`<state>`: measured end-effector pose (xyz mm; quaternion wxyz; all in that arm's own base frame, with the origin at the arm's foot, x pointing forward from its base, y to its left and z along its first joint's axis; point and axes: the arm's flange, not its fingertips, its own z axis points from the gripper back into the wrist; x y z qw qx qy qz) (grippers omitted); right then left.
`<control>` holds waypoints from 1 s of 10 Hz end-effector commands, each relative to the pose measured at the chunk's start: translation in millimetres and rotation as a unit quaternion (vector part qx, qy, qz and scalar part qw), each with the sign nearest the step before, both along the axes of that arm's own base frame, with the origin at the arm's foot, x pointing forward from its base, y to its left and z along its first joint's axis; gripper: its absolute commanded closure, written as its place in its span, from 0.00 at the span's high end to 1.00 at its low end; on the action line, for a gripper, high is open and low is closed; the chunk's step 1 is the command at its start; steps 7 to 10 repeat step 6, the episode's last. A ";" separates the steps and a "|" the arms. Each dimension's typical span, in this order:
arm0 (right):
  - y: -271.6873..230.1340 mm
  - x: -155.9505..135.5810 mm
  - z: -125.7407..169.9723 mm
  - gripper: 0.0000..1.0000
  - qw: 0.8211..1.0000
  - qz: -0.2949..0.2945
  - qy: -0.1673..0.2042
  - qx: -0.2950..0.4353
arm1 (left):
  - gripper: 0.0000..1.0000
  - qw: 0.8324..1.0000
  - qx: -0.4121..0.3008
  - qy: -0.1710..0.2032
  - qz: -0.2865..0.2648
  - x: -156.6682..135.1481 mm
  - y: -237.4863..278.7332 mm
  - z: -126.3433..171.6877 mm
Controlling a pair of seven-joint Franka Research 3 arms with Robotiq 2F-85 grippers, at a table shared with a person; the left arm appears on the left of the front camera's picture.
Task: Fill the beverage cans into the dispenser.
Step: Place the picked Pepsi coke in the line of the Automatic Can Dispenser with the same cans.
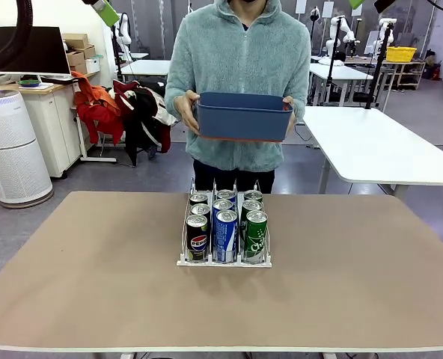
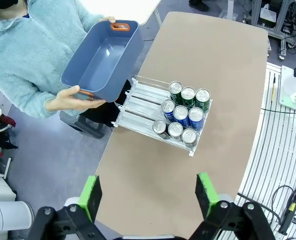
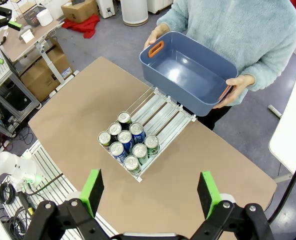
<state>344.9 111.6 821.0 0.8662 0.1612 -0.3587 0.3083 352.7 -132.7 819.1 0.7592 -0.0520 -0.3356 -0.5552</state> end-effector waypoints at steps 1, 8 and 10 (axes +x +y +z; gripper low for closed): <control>0.2 0.0 -0.7 1.00 1.000 -0.001 -0.002 0.001 | 1.00 1.000 0.000 0.000 -0.005 0.5 2.4 -0.4; 0.2 0.0 -0.7 1.00 1.000 -0.001 -0.002 0.001 | 1.00 1.000 0.000 0.000 -0.005 0.5 2.4 -0.4; 0.2 0.0 -0.7 1.00 1.000 -0.001 -0.002 0.001 | 1.00 1.000 0.000 0.000 -0.005 0.5 2.4 -0.4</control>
